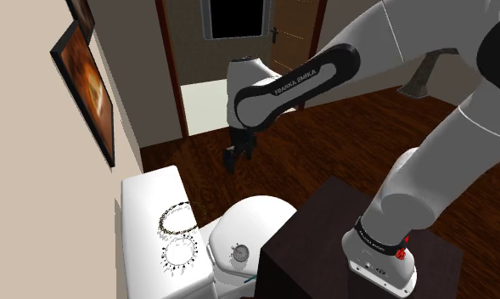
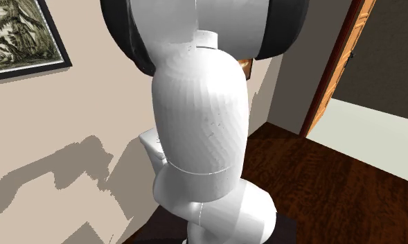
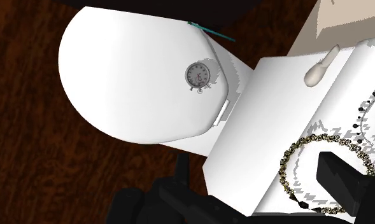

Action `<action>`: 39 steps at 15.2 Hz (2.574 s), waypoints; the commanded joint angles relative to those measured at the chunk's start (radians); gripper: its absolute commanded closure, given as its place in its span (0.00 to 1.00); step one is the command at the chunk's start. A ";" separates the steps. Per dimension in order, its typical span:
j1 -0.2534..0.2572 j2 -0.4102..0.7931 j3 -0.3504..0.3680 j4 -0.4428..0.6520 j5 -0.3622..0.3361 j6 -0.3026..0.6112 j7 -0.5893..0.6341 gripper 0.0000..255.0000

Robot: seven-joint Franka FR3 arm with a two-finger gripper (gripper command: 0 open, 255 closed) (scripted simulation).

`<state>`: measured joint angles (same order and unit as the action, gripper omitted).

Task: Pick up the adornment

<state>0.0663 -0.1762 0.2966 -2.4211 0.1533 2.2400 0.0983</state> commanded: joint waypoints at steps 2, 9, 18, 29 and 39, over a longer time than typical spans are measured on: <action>0.008 0.123 0.026 0.051 -0.023 0.074 0.046 0.00; 0.054 0.403 0.045 0.206 -0.118 0.195 0.164 0.00; 0.129 0.657 0.014 0.378 -0.200 0.274 0.247 0.00; 0.141 0.708 0.001 0.385 -0.216 0.318 0.254 1.00; 0.128 0.653 0.015 0.378 -0.199 0.270 0.246 1.00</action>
<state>0.1964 0.4867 0.3092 -2.0429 -0.0488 2.5198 0.3452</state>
